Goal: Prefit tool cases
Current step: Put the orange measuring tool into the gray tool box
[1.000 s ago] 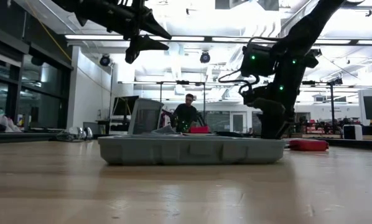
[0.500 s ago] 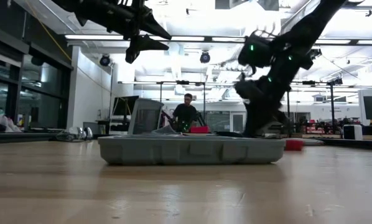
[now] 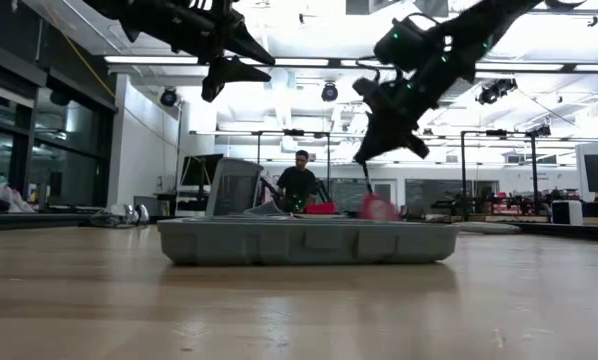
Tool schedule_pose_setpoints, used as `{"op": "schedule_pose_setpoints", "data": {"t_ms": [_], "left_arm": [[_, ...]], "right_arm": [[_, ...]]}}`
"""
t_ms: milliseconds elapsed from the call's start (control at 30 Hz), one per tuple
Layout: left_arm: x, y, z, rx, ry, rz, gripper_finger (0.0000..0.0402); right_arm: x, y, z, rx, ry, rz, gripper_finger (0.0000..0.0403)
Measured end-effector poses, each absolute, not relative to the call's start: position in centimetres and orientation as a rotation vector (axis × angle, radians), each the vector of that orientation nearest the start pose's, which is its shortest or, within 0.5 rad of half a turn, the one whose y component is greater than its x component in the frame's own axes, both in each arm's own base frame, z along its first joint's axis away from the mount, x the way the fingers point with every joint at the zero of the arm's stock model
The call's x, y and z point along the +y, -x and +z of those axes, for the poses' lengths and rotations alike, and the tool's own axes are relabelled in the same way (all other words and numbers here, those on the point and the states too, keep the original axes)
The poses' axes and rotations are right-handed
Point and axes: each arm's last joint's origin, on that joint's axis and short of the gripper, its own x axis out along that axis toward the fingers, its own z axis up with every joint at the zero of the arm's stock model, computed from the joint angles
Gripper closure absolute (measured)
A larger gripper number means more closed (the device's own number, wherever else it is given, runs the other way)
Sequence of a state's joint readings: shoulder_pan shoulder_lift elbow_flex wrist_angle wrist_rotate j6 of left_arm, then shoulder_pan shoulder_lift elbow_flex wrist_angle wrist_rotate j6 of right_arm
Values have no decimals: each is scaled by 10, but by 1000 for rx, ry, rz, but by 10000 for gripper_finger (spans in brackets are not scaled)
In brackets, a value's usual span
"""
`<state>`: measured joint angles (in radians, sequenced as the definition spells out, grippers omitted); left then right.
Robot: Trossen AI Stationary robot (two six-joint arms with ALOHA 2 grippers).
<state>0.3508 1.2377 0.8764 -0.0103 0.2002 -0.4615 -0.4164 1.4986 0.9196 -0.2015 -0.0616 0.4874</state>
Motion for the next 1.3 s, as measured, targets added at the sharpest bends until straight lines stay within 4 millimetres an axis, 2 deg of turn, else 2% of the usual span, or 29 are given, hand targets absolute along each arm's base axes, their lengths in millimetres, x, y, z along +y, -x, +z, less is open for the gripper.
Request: {"op": "schedule_pose_setpoints", "data": {"t_ms": [167,333,533,667,867,1033,1300], "left_arm": [[89,-259,288,319,555,230,275],[89,-258,286,340,560,235,275],[88,-256,280,398,552,244,275],[87,-255,278,425,534,244,275],[87,-255,278,431,521,241,275],[87,-254,276,453,504,239,275],[87,-253,275,473,497,240,275]], "right_arm": [[-142,-282,245,673,-585,-542,403],[-146,-278,246,708,-577,-550,403],[-130,-270,214,814,-625,-540,403],[-111,-263,187,884,-699,-501,403],[-82,-258,159,913,-797,-477,403],[-63,-255,147,943,-847,-472,403],[-36,-258,146,985,-864,-427,403]]}}
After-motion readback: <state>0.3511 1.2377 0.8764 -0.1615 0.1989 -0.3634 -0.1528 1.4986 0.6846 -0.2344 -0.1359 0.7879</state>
